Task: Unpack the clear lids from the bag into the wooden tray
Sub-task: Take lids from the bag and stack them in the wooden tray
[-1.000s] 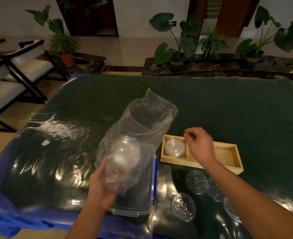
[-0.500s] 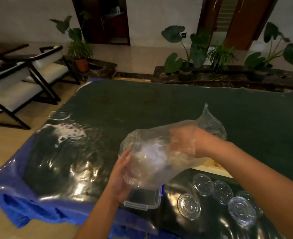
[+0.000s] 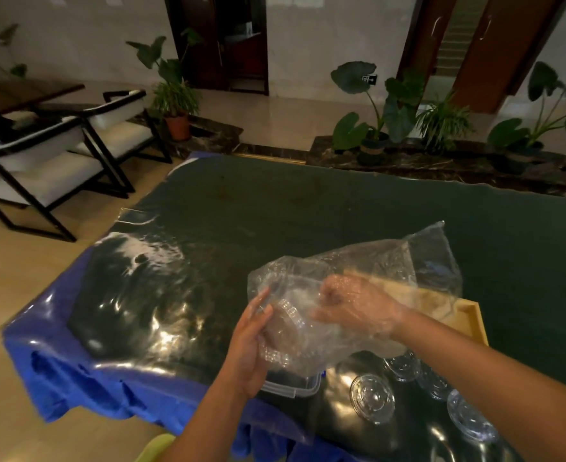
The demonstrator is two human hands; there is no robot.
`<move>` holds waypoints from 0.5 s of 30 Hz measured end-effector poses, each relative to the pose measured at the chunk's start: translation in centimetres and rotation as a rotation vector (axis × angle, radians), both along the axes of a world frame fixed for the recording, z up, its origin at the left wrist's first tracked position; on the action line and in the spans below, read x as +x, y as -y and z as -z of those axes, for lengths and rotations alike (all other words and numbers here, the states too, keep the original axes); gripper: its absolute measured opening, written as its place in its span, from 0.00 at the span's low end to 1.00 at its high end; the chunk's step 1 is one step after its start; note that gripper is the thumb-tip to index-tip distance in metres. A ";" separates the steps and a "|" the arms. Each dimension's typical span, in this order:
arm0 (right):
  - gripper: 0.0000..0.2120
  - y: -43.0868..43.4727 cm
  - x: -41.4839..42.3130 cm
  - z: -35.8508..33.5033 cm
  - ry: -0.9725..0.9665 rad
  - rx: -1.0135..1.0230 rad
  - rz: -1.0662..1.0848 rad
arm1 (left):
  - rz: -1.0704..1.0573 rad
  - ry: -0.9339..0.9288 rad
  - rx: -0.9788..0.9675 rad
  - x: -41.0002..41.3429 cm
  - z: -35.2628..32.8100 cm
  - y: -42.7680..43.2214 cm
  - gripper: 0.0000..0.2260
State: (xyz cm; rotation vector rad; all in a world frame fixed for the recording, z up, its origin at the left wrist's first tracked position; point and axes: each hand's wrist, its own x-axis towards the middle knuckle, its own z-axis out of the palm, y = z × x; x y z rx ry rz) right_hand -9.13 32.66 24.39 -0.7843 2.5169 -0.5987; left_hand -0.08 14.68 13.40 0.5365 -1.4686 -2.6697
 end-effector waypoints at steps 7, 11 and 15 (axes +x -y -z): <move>0.09 0.0 2.0 0.2 0.099 -0.351 0.130 | 0.078 -0.038 -0.031 -0.1 -0.4 -1.0 0.19; 0.17 -1.1 2.5 0.5 0.278 -0.383 0.144 | 0.058 -0.026 -0.002 0.3 -0.3 -0.9 0.17; 0.15 -1.3 2.7 1.4 0.115 -0.370 0.071 | 0.047 -0.003 0.039 0.6 0.1 -1.0 0.18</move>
